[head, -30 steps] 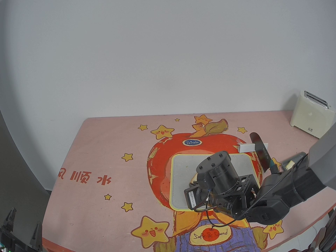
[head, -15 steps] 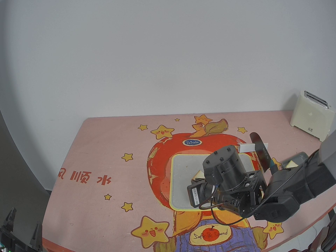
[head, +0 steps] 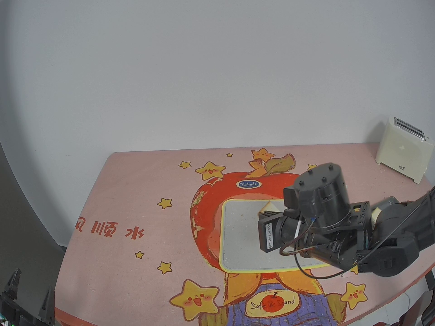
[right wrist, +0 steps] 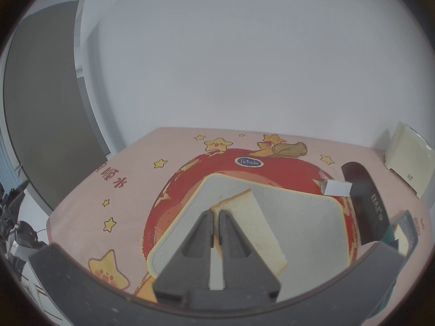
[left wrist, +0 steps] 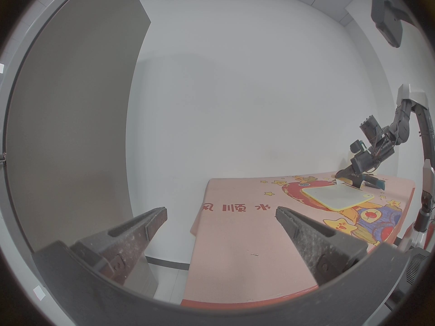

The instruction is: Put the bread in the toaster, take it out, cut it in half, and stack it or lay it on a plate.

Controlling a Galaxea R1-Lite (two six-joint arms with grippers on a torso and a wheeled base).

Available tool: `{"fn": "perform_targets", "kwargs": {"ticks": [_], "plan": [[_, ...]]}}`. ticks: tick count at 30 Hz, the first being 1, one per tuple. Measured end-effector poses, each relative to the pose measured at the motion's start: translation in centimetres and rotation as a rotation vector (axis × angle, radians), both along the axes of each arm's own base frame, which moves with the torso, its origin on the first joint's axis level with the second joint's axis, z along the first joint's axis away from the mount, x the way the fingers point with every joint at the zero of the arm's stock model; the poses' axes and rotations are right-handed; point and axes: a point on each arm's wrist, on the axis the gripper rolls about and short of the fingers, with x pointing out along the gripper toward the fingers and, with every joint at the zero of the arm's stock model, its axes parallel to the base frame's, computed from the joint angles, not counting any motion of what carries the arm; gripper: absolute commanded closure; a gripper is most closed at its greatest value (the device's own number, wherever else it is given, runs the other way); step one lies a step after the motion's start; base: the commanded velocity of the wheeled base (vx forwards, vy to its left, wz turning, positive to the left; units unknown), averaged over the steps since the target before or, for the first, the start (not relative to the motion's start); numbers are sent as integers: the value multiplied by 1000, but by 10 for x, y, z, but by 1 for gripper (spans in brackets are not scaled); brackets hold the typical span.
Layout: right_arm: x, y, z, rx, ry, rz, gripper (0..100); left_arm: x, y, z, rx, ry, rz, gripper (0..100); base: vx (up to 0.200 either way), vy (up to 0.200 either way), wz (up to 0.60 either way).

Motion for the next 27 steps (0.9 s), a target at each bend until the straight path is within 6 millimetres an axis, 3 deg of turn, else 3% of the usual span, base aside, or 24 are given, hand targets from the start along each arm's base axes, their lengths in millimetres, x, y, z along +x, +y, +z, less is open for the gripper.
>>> {"fn": "perform_targets", "kwargs": {"ticks": [22, 27], "plan": [[-28, -85, 48, 13, -65, -115, 100, 0, 0, 0, 0, 0, -2, 0, 0, 0, 0], [-33, -108, 45, 9, -66, -183, 100, 0, 0, 0, 1, 0, -2, 0, 0, 0, 0]]}}
